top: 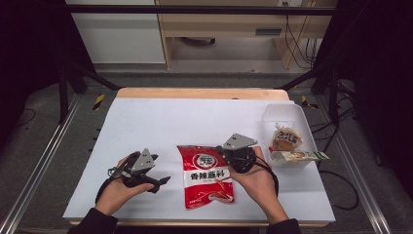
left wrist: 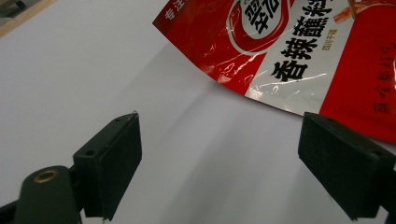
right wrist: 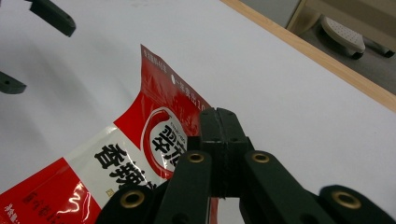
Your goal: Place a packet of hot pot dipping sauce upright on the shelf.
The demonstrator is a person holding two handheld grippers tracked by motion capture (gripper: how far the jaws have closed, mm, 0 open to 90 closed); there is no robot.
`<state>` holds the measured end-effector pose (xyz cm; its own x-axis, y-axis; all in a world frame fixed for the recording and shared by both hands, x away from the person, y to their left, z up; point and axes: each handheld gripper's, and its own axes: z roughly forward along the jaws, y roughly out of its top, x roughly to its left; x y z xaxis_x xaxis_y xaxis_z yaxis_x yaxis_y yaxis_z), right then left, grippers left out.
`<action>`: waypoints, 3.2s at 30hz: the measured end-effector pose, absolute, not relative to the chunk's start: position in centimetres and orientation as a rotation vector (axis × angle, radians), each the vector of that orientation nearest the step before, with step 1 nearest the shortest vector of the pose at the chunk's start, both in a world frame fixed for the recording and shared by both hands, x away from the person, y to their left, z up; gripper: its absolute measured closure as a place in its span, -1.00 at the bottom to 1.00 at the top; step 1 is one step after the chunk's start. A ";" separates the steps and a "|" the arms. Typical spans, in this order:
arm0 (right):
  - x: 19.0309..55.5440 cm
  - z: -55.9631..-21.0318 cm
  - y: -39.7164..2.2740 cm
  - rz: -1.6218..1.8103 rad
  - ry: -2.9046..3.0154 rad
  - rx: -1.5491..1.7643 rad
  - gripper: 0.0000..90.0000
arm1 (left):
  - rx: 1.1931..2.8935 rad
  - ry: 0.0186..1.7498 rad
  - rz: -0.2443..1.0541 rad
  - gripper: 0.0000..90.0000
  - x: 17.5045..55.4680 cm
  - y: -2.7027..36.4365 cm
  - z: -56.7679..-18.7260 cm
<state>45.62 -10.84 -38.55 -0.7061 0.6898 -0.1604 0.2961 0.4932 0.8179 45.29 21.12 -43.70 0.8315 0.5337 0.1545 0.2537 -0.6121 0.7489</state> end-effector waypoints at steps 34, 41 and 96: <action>42.9 -36.5 -11.8 1.145 2.295 0.673 1.00 | 2.202 0.444 0.393 0.99 49.2 15.8 -40.8; 43.8 -35.9 -13.4 1.100 2.312 0.619 0.50 | 2.216 0.358 0.448 1.00 48.1 15.6 -39.6; 48.2 -29.6 -13.1 1.071 2.497 0.605 0.99 | 2.073 0.624 0.384 -0.59 42.5 25.3 -42.7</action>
